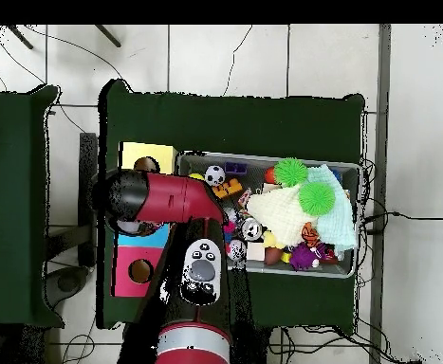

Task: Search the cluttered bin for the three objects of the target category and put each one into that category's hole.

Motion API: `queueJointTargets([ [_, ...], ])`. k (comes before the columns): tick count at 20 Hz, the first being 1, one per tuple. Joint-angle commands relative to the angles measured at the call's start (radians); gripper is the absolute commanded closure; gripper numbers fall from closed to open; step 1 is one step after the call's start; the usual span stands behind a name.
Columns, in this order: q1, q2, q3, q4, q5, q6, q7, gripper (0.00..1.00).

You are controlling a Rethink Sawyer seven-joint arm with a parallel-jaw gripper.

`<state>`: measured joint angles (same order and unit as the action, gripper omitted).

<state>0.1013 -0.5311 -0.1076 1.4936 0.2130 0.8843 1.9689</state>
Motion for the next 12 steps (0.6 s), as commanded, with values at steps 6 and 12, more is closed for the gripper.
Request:
queueJointTargets([
  [6,-0.026,-0.088,-0.012,0.072,-0.009,0.041,0.149,0.00],
  [12,-0.039,-0.175,-0.007,0.056,0.003,0.160,0.139,0.00],
])
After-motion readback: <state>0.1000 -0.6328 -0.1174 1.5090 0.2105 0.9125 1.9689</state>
